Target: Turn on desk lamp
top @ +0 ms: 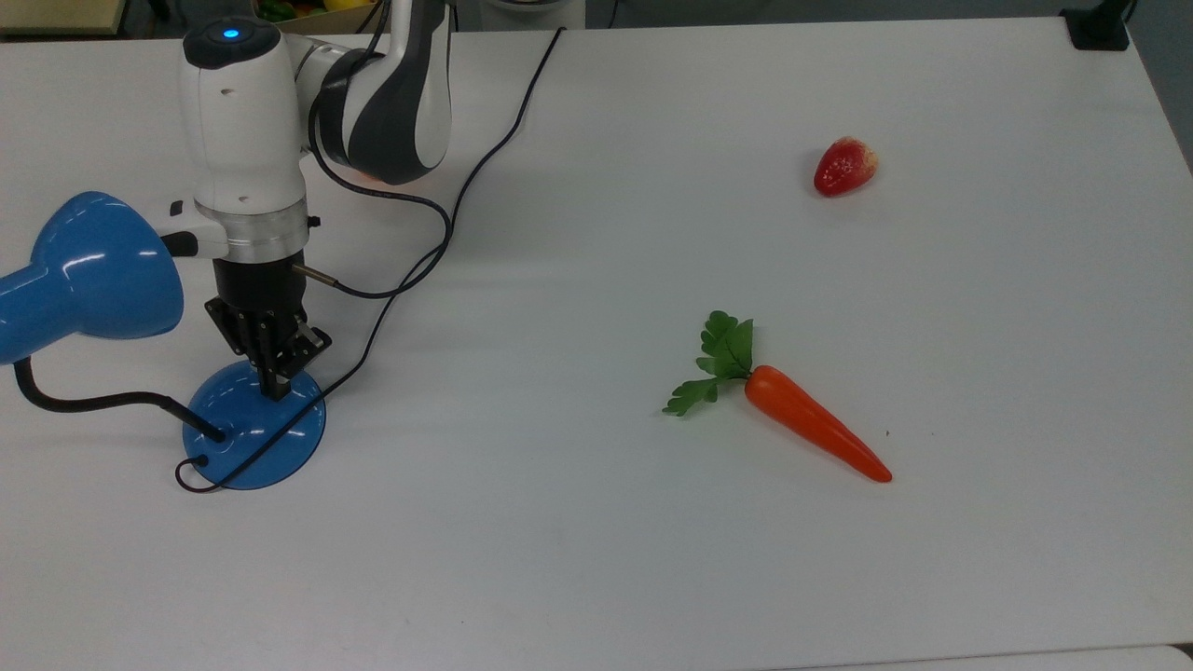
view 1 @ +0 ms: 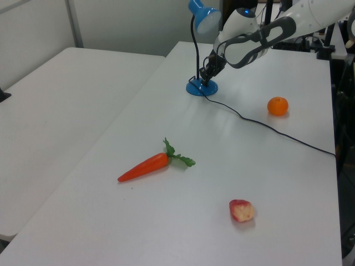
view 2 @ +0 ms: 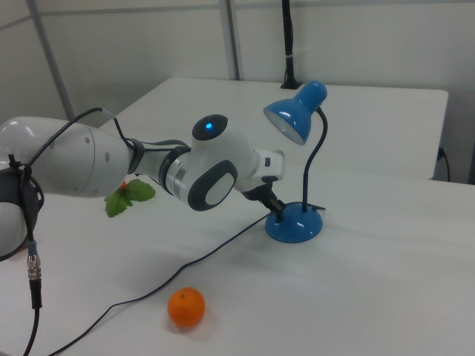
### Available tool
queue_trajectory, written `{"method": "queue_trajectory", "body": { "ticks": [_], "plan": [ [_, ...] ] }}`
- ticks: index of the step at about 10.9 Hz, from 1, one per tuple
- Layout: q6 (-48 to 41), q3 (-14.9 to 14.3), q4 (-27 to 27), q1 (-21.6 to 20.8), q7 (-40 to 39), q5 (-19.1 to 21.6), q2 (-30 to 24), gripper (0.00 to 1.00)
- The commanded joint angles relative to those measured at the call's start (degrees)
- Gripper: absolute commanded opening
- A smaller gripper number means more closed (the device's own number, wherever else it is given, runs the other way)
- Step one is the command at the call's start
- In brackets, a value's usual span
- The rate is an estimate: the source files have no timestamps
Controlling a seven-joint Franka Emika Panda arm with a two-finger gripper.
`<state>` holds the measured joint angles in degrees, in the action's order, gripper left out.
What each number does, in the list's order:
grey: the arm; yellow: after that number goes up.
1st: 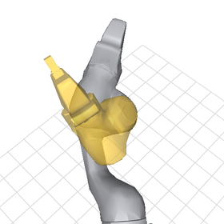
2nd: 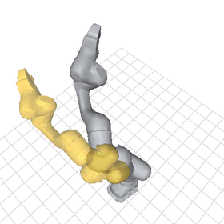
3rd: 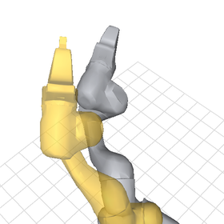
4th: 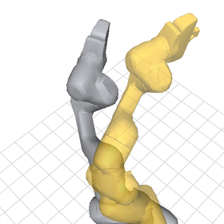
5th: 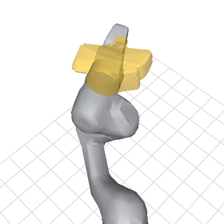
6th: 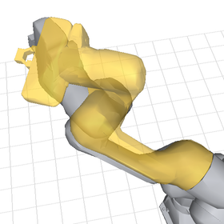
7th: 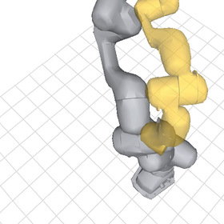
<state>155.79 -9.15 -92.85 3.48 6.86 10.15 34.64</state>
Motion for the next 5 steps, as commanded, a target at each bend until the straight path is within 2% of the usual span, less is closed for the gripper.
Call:
{"method": "queue_trajectory", "body": {
  "ticks": [1, 5],
  "plan": [
    [0.83, -0.26, 1.18, -0.23, 1.93, -0.93, 0.95, 0.10],
    [0.92, -0.26, 1.18, -0.23, 1.93, -0.93, 1.48, 0.09]
  ]
}}
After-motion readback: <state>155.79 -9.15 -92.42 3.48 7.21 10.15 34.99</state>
